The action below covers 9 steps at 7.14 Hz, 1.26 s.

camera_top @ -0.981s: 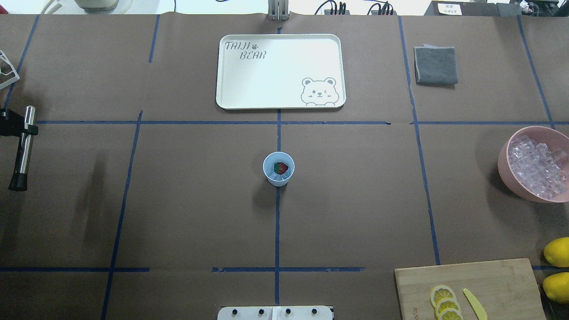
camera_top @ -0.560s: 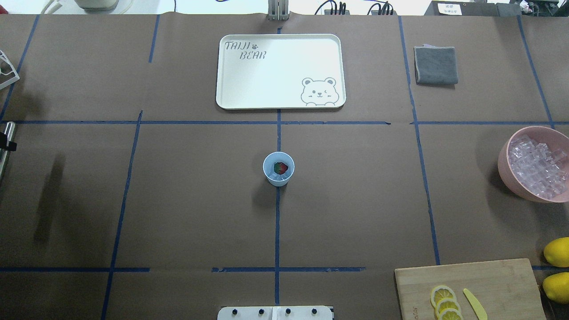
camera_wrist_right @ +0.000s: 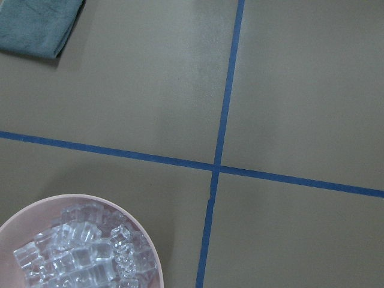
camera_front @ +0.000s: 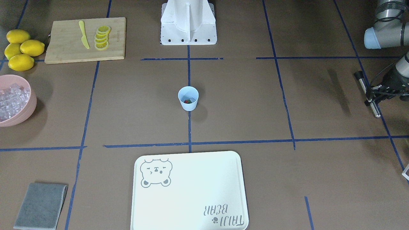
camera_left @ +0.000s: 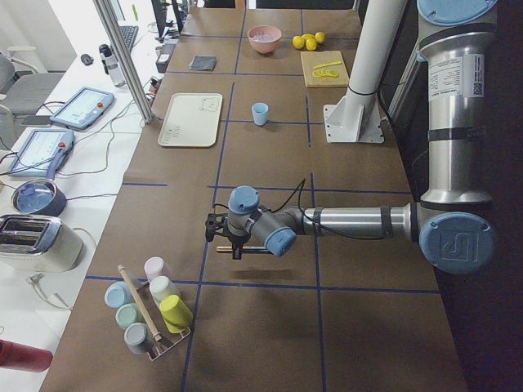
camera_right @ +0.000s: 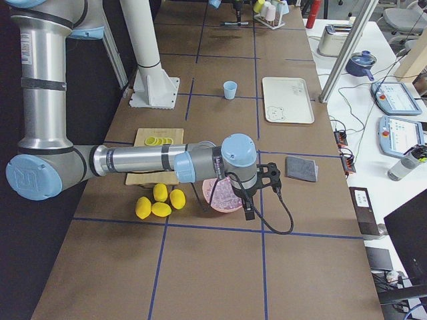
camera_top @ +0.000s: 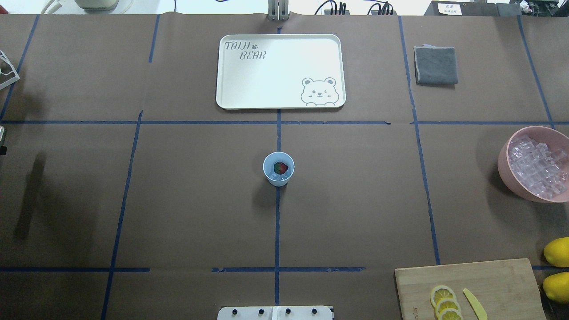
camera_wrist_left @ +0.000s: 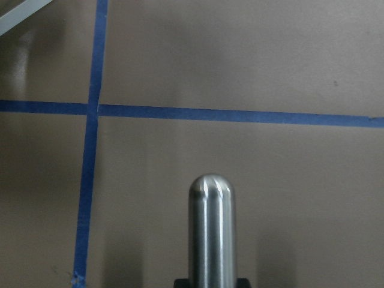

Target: Mash ice and strawberries in cup

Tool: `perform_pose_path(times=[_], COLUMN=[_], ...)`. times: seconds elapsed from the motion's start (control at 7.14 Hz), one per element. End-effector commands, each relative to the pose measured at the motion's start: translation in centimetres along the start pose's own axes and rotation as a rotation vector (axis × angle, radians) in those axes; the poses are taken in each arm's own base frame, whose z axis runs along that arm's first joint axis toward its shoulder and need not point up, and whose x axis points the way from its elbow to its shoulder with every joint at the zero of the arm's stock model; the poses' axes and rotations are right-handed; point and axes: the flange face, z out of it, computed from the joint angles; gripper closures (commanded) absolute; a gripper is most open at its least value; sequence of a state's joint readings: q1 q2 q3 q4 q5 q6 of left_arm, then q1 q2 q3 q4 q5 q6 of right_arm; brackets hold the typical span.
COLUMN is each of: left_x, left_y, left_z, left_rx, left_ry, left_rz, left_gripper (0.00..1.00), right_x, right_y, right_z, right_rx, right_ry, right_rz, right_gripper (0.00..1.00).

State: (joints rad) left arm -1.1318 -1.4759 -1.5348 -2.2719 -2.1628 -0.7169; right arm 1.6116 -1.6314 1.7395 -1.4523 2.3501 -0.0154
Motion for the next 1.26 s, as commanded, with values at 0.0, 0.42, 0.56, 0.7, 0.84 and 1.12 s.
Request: perform_pose_path(times=[0.0,0.42,0.56,0.7,0.84,1.12], left_x=[0.6,0.4,-0.3,-0.4,-0.5,-0.6], left_y=[0.5,0.9,1.2,1.4,1.6,1.7], left_z=[1.2,1.7,1.8,1.8,1.9,2.0], left_rx=[-0.001,-0.012,-0.006,-0.009,-0.012,-0.015], left_ry=[-0.033,-0.047,-0.069,-0.071,-0.072,-0.074], left_rz=[0.023,0.079,0.081,0.086,0.086,0.086], left_gripper=[1.0,1.0,1.0,1.0,1.0,1.0], right_x=[-0.1,-0.2,-0.2,-0.3,-0.3,-0.5], right_y=[-0.2,-0.5,-0.5,-0.5,-0.5,-0.6], right_z=[-0.2,-0.3,-0.3,-0.3,-0.3,-0.6], right_rx=[0.004,0.007,0.007,0.008,0.009,0.013], right_ry=[0.0,0.002,0.002,0.002,0.002,0.002], right_rz=[-0.003,-0.006,-0.006,-0.007,-0.008,-0.012], right_gripper=[0.0,0.0,0.0,0.0,0.0,0.0])
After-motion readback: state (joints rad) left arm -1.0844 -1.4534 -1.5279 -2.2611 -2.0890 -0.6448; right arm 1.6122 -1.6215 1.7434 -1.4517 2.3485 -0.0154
